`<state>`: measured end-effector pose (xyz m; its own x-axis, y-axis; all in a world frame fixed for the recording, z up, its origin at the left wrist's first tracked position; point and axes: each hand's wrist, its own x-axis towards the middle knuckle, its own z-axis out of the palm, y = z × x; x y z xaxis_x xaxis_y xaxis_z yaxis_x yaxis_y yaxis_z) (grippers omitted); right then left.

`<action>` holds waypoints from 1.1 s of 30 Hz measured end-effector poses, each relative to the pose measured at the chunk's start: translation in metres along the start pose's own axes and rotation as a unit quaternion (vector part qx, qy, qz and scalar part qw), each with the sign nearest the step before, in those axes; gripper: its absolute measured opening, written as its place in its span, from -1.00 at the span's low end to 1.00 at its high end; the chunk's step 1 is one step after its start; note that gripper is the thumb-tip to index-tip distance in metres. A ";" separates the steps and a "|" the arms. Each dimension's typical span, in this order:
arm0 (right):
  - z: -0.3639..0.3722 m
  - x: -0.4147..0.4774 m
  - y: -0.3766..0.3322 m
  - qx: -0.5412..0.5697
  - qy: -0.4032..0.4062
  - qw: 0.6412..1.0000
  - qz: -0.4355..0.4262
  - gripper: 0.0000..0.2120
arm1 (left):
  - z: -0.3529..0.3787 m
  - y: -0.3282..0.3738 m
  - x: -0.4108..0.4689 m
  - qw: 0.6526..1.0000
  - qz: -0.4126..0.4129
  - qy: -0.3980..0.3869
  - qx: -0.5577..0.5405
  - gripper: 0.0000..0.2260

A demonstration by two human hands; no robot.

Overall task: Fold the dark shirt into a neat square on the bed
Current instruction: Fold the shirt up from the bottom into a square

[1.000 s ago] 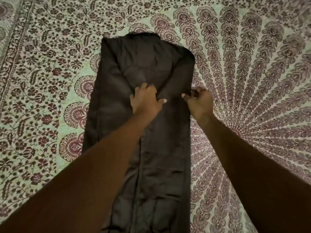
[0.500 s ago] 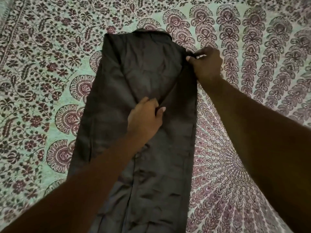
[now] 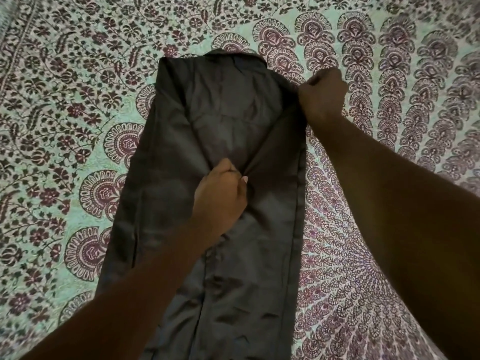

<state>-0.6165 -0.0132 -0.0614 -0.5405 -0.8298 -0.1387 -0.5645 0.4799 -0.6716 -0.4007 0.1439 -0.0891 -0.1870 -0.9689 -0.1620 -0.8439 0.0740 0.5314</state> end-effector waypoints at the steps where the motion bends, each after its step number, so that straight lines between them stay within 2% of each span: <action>1: 0.000 0.003 0.002 0.022 0.024 0.999 0.014 -0.77 | 0.000 -0.001 0.000 1.000 0.001 -0.002 -0.002 -0.71; 2: -0.001 0.006 0.004 0.047 0.035 0.997 0.044 -0.92 | 0.000 -0.002 0.001 1.000 0.003 -0.003 -0.006 -0.70; 4: -0.002 0.013 0.013 0.117 0.021 0.987 0.110 -0.80 | -0.001 -0.002 0.001 1.000 0.010 -0.003 -0.018 -0.69; 6: -0.002 0.018 0.020 0.176 -0.014 0.974 0.145 -0.77 | -0.003 -0.002 0.001 1.000 0.013 -0.006 -0.026 -0.69; 10: -0.005 0.020 0.013 0.213 -0.044 0.968 0.126 -0.60 | -0.004 -0.001 0.002 1.000 0.010 -0.009 -0.024 -0.71; 12: -0.005 0.022 0.009 0.113 -0.079 0.987 0.078 -0.58 | -0.004 -0.001 0.002 1.000 0.012 -0.012 -0.019 -0.71; 14: -0.004 0.025 0.006 -0.016 -0.092 0.995 0.032 -0.68 | -0.005 0.000 0.002 1.000 0.014 -0.017 -0.015 -0.71; 15: -0.002 0.029 0.006 -0.053 -0.076 0.996 0.014 -0.72 | -0.006 0.000 0.002 1.000 0.016 -0.018 -0.013 -0.72; 17: -0.002 0.034 0.001 -0.060 -0.049 0.997 0.017 -0.73 | -0.007 0.000 0.002 1.000 0.017 -0.024 -0.010 -0.72; 21: -0.004 0.042 -0.007 0.051 -0.064 0.988 0.134 -0.51 | -0.008 0.000 0.000 0.999 0.018 -0.034 -0.008 -0.72; 25: -0.003 0.044 -0.006 0.150 -0.108 0.964 0.194 -0.79 | -0.011 0.000 0.001 0.999 0.011 -0.047 -0.007 -0.73; 28: -0.003 0.038 0.002 0.189 -0.111 0.957 0.188 -0.84 | -0.016 -0.001 0.006 0.998 0.011 -0.058 -0.025 -0.73; 31: -0.006 0.028 0.010 0.195 -0.057 0.967 0.151 -0.76 | -0.019 -0.002 0.012 0.997 0.007 -0.078 -0.001 -0.66; 33: -0.009 0.020 0.015 0.248 -0.032 0.957 0.147 -0.82 | -0.022 -0.001 0.017 0.995 0.006 -0.097 0.027 -0.63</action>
<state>-0.6415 -0.0196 -0.0673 -0.5830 -0.7024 -0.4085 -0.0194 0.5146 -0.8572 -0.3921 0.1221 -0.0745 -0.2866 -0.9045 -0.3157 -0.8660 0.1037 0.4892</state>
